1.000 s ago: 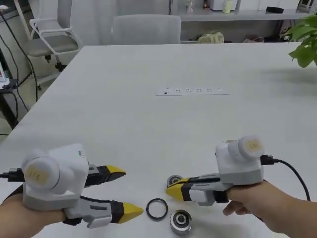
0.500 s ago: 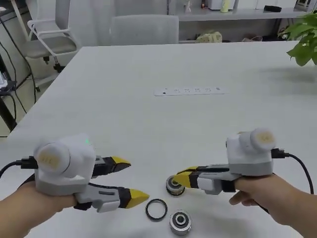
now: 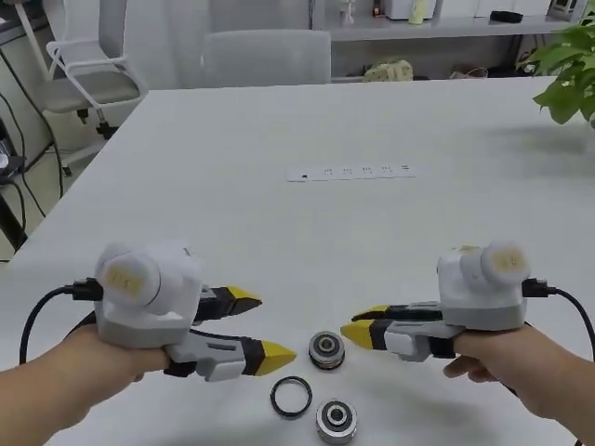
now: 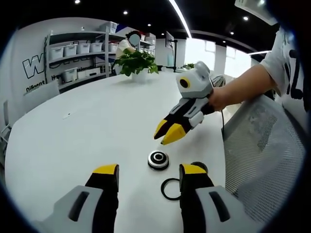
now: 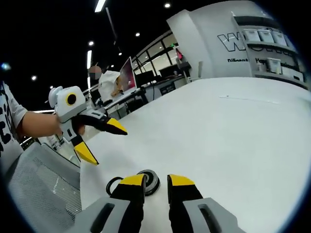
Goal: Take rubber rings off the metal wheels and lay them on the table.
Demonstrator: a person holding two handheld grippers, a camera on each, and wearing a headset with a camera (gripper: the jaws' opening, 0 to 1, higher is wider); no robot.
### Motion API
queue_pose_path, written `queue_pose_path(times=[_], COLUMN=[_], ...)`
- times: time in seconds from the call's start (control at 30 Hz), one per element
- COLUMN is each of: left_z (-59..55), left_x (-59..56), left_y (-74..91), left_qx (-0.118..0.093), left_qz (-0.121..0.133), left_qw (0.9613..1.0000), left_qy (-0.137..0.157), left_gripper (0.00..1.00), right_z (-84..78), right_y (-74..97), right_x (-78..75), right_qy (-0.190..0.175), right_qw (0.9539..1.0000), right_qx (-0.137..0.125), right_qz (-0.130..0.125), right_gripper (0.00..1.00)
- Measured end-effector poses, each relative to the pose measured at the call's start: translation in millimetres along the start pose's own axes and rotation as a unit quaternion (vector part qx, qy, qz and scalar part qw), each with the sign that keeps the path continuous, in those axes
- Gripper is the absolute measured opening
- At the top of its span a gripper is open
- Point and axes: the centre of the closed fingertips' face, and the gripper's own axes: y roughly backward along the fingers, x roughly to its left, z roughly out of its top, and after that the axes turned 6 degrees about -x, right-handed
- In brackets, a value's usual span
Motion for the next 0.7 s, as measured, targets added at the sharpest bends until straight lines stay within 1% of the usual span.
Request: queue_pose_path(times=[0.1, 0.23, 0.43, 0.7], left_z=[0.6, -1.7, -4.1, -7.6], left_x=[-1.7, -2.6, -5.9, -12.4], left_y=[-5.3, -11.8, -20.6, -34.2], left_qx=[0.001, 0.005, 0.008, 0.017], left_qz=[-0.003, -0.007, -0.013, -0.025], left_qw=[1.0, 1.0, 0.9998, 0.9995], left_qy=[0.0, 0.002, 0.01, 0.013], left_gripper=[0.46, 0.45, 0.42, 0.38], right_z=[-4.4, -12.5, -24.3, -35.2], right_y=[-0.6, -0.9, -3.0, -7.2], right_x=[2.0, 4.1, 7.8, 14.6], right_qy=[0.012, 0.031, 0.055, 0.075], right_qw=[0.9999, 0.9991, 0.9969, 0.994], right_qx=[0.009, 0.026, 0.05, 0.07], right_qz=[0.005, 0.013, 0.025, 0.038], right_gripper=[0.16, 0.16, 0.17, 0.16])
